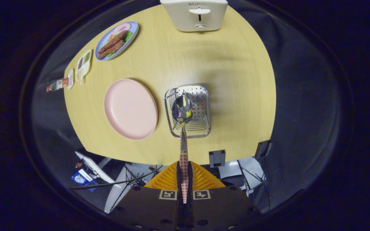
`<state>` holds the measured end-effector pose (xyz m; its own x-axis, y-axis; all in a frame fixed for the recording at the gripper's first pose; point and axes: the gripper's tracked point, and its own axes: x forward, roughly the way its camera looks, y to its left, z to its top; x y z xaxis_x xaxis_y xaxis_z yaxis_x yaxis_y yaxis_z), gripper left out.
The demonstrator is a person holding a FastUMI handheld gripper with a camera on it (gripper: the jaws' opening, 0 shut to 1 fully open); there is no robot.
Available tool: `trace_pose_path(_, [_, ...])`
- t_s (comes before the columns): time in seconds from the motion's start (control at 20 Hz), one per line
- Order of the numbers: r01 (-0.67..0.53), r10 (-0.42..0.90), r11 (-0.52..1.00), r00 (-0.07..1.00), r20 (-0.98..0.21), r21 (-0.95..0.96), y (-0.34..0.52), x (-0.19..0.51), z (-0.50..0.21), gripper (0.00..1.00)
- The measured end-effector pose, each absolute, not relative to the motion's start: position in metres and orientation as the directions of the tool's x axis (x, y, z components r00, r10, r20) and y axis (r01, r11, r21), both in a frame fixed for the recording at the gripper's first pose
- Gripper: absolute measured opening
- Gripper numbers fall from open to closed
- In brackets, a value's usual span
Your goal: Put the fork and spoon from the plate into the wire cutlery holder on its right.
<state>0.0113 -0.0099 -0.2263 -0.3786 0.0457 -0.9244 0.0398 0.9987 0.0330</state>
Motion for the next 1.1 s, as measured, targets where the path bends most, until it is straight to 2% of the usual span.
trace_pose_path(0.35, [0.048,0.007,0.999,-0.403,-0.915,-0.013,-0.014,0.024,-0.235,0.03])
trace_pose_path(0.5, [0.057,0.019,0.998,-0.401,-0.916,-0.004,-0.014,0.028,-0.238,0.08])
trace_pose_path(0.65, [0.06,0.029,0.998,-0.356,-0.934,0.008,-0.012,0.041,-0.239,0.12])
trace_pose_path(0.8, [0.041,0.045,0.999,-0.264,-0.963,0.036,-0.01,0.057,-0.235,0.16])
trace_pose_path(0.85, [0.023,0.045,0.999,-0.232,-0.972,0.041,-0.01,0.062,-0.232,0.28])
trace_pose_path(0.9, [0.0,0.05,0.999,-0.188,-0.981,0.051,-0.01,0.067,-0.23,0.33])
trace_pose_path(1.0, [-0.039,0.069,0.997,-0.091,-0.993,0.073,-0.007,0.079,-0.221,0.55])
trace_pose_path(1.1, [-0.039,0.125,0.992,0.026,-0.992,0.124,0.006,0.095,-0.213,0.63])
